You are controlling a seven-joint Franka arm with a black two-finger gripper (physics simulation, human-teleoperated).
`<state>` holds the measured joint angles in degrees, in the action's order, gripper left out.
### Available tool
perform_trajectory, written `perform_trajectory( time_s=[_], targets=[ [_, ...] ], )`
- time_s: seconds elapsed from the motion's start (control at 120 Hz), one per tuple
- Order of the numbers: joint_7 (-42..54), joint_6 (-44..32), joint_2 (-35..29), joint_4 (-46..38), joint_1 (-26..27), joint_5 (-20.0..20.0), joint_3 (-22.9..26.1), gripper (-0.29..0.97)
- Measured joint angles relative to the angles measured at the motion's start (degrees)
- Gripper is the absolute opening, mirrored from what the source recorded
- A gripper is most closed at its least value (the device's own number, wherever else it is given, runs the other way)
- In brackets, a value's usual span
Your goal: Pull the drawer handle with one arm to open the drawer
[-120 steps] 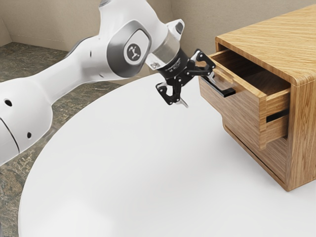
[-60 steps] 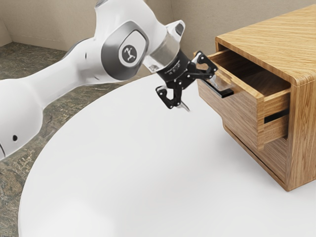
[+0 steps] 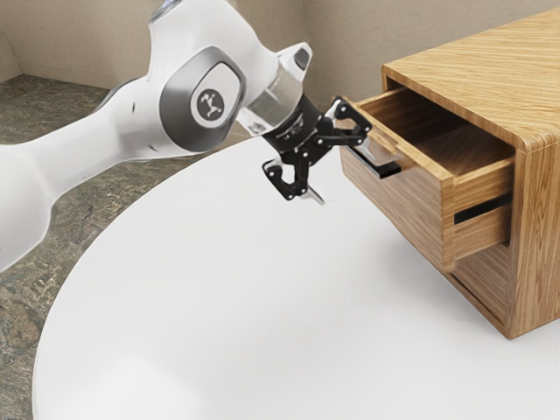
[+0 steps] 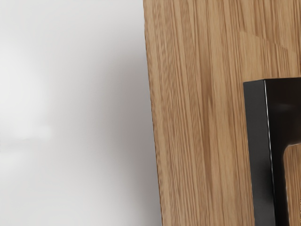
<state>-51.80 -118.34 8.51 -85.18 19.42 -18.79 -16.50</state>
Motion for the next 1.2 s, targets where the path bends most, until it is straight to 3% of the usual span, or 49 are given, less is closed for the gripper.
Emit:
perform_trajectory(
  time_s=[1.2],
  targets=[
    [-1.26, -4.37, -11.62, -14.10, 1.50, 4.36, -0.04, 0.68]
  ],
)
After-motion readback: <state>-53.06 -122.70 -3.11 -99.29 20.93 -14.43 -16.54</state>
